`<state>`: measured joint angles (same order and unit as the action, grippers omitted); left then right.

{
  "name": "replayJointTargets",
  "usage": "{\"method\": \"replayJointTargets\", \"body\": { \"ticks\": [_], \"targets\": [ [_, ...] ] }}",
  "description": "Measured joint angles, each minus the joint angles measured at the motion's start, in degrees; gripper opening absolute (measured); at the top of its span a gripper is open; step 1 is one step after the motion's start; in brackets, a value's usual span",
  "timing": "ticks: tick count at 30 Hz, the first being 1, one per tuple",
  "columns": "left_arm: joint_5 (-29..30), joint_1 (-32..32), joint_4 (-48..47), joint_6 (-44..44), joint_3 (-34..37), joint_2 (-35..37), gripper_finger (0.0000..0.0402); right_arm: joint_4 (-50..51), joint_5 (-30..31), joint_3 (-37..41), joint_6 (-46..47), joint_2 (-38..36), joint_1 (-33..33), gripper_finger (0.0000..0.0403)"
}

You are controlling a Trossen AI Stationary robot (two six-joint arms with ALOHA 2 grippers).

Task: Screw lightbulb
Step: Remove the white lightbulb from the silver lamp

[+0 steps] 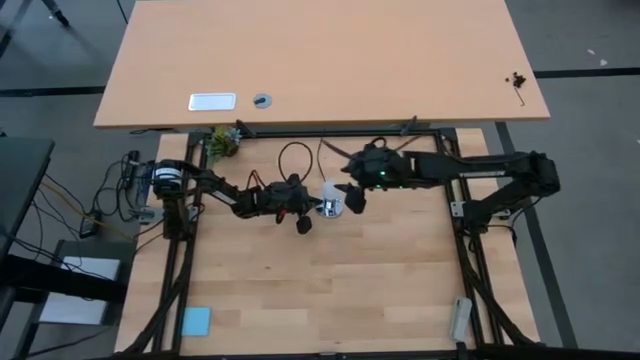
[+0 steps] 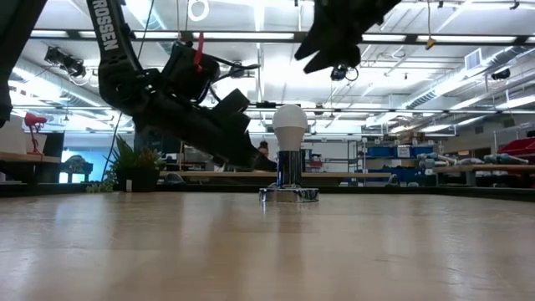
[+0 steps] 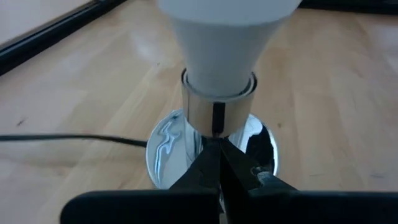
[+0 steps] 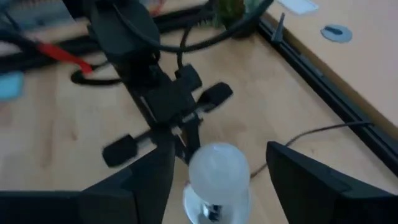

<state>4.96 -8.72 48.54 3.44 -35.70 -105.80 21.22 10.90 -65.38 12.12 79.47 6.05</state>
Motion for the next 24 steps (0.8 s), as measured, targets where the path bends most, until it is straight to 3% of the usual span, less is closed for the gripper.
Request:
{"method": "replayJointTargets", "body": {
  "ticks": [16, 24],
  "targets": [
    [2.7, 0.0, -5.8, -0.3, -0.5, -0.7, 0.0003, 17.7, 1.7, -15.9, -0.1, 17.0, 2.4, 0.0263],
    [2.6, 0.0, -5.2, -0.2, -2.3, -3.2, 0.0003, 19.3, 0.1, -17.4, -0.1, 18.9, 2.4, 0.0286]
  ]
}}
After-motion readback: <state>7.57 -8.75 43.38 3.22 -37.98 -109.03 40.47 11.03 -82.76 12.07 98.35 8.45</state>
